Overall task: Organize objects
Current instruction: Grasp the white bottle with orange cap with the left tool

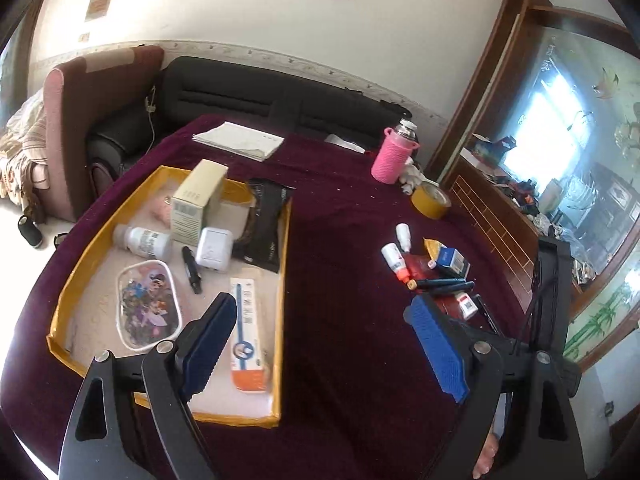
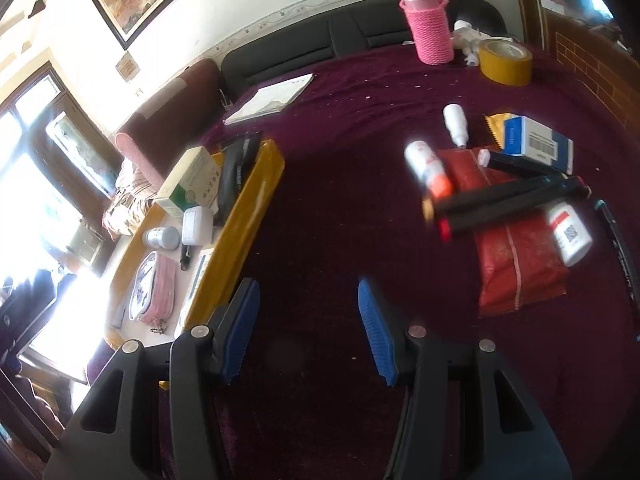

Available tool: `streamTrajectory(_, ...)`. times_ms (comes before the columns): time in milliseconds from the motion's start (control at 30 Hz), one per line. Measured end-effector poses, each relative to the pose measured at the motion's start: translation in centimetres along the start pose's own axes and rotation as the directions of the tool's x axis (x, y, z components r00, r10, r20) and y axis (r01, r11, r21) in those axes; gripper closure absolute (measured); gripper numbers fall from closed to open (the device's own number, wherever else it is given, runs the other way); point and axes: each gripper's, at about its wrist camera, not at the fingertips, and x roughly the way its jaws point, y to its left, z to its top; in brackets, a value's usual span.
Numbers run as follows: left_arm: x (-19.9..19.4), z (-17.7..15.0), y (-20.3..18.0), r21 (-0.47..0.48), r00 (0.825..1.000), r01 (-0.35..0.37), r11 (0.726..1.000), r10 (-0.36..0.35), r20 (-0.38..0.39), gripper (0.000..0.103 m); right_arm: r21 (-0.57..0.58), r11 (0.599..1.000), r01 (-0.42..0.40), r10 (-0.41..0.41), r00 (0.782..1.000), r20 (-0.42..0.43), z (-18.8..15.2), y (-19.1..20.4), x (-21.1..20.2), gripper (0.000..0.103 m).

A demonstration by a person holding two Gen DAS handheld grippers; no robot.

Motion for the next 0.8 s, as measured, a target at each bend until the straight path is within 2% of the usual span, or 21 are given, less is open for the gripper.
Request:
streamTrajectory(200, 2.8, -1.4, -3.4, 0.064, 0.995, 0.031, 0.997, -0.024, -0.1, 0.018, 0.075, 0.995, 0.063, -0.07, 0.992, 0.106, 1.6, -5.9, -4.0, 0.053)
streamTrajectory(267, 3.8, -1.8, -4.2, 0.073, 0.991, 0.031, 0.997, -0.021, -0.135, 0.018, 0.091, 0.989, 0.12, -0.134, 0.978, 0.159, 2.5, -8.1, -5.5, 0.045)
streamTrajectory(333, 4.7, -2.0, -5.0, 0.08, 0.986, 0.04, 0.996, -0.026, -0.167, 0.018, 0.128, 0.979, 0.16, -0.184, 0.962, 0.203, 3.5, -10.5, -6.8, 0.044)
streamTrajectory(467, 6.5, -1.8, -6.1, 0.055, 0.977, 0.055, 0.997, -0.043, -0.21, 0.018, 0.212, 0.966, 0.149, -0.199, 0.951, 0.236, 5.7, -14.7, -7.6, 0.042)
streamTrajectory(567, 8.6, -1.0, -7.3, 0.049, 0.977, 0.025, 0.998, -0.014, -0.214, 0.018, 0.245, 0.958, 0.15, -0.212, 0.944, 0.251, 7.4, -17.0, -6.9, 0.042)
streamTrajectory(700, 13.1, 0.7, -8.7, 0.032, 0.971, -0.001, 0.999, 0.009, -0.238, 0.018, 0.278, 0.952, 0.125, -0.2, 0.944, 0.263, 7.5, -19.2, -5.8, 0.042)
streamTrajectory(800, 17.8, 1.9, -9.0, -0.003, 0.957, -0.01, 1.0, 0.008, -0.288, 0.018, 0.305, 0.944, 0.129, -0.212, 0.942, 0.26, 6.8, -20.9, -5.1, 0.042)
